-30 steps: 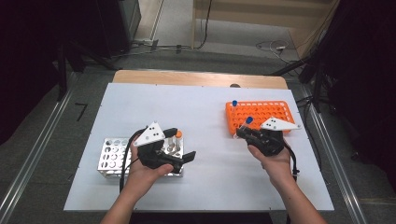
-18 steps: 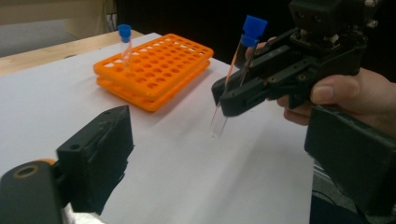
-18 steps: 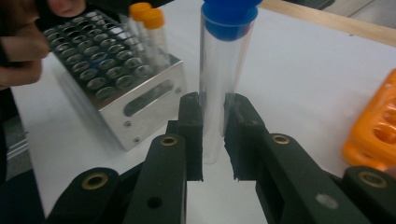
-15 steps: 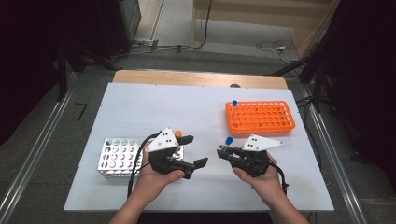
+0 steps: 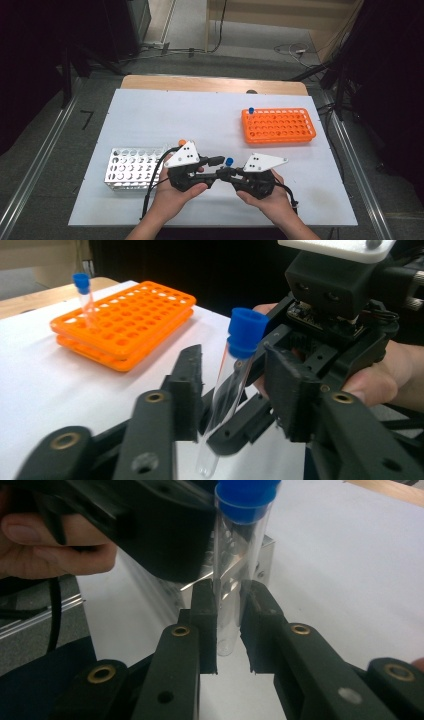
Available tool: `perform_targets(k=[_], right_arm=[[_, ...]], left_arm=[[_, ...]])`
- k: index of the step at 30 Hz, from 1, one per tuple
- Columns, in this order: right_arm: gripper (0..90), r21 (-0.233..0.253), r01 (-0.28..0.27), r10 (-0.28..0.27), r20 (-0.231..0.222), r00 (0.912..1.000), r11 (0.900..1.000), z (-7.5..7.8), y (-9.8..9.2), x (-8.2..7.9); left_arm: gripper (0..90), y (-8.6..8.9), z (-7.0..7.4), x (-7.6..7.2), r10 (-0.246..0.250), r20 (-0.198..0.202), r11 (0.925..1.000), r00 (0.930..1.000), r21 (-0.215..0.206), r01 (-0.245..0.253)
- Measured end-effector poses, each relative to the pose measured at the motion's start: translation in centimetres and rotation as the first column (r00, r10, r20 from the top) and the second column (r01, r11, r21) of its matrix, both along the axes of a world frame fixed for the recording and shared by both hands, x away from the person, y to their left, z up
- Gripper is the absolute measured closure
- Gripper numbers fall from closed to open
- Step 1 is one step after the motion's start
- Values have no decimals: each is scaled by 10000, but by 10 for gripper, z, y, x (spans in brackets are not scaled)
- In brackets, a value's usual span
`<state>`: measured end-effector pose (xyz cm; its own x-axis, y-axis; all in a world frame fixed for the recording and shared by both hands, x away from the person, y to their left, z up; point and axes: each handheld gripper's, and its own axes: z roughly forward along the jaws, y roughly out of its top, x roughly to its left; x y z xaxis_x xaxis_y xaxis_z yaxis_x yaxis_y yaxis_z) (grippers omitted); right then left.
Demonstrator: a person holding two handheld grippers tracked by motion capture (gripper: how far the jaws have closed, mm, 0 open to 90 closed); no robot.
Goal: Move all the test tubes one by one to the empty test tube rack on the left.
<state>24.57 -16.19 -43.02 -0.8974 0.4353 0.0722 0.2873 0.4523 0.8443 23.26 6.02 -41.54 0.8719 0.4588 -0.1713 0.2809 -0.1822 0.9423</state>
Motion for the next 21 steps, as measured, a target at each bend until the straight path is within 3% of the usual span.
perform_targets(k=[4,11,17,21], right_arm=[[749,-23,-226,226,-25,9997,9997,0,3,-2],[736,120,-330,331,-93,9994,9994,-1,1,-1],[562,392,-275,290,-380,9989,9989,-3,-8,7],[318,390,110,-100,-252,9996,9992,-4,-14,11]], left_arm=[[725,-2,0,-2,-44,182,9998,9998,174,41],[768,4,3,-2,212,426,9996,9989,162,-219],[768,22,10,0,609,567,9981,9965,-101,-604],[768,40,17,3,1083,584,9940,9924,-212,-1072]])
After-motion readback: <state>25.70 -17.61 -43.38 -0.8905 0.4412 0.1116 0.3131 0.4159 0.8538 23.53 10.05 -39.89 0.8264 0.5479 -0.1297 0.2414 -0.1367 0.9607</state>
